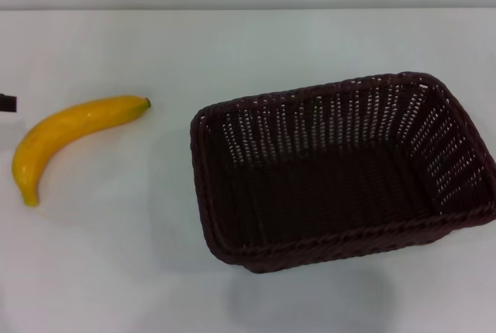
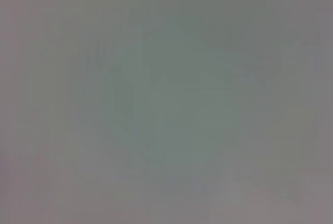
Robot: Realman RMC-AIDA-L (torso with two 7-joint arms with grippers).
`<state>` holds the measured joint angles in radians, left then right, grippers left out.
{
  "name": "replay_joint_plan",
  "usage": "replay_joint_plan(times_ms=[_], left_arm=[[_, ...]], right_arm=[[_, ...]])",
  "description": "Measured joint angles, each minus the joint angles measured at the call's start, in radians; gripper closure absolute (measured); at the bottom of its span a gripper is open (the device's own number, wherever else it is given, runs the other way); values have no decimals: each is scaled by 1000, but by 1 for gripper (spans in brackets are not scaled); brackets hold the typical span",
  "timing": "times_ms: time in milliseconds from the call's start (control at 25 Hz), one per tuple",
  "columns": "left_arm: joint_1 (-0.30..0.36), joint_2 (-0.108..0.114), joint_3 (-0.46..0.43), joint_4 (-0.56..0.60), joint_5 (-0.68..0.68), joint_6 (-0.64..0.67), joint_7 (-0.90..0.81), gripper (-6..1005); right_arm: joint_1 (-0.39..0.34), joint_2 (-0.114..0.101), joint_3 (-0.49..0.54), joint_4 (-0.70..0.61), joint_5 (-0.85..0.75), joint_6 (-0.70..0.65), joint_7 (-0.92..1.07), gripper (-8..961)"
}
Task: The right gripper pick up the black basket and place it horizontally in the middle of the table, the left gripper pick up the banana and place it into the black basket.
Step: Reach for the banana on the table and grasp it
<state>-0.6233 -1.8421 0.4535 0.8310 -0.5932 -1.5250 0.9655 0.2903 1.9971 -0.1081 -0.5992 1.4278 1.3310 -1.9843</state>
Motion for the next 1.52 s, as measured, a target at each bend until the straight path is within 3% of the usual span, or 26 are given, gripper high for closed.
replay_joint_plan(times_ms=[40, 160, 520, 600, 800, 1160, 1520], left_arm=[[-22, -3, 13, -4, 49, 6, -9, 354], [-65, -19, 68, -7, 134, 24, -32, 526], [-94, -51, 270, -9, 192, 109, -116, 438], [-93, -57, 280, -13, 198, 124, -115, 419], [-89, -70, 283, -25, 216, 159, -110, 199], [-94, -89, 284, -73, 242, 208, -100, 206], [-91, -121, 294, -29, 286, 201, -119, 386]], right_arm=[[2, -3, 0, 7, 0, -1, 0, 740], [6, -7, 1, 21, 2, -8, 0, 736], [9, -3, -4, 28, 10, -37, -3, 726], [10, -2, -5, 28, 10, -38, -4, 724], [16, 0, -2, 29, 10, -40, 1, 718], [29, 0, -7, 29, 3, -49, 7, 708], [27, -6, -7, 29, 2, -45, 9, 698]])
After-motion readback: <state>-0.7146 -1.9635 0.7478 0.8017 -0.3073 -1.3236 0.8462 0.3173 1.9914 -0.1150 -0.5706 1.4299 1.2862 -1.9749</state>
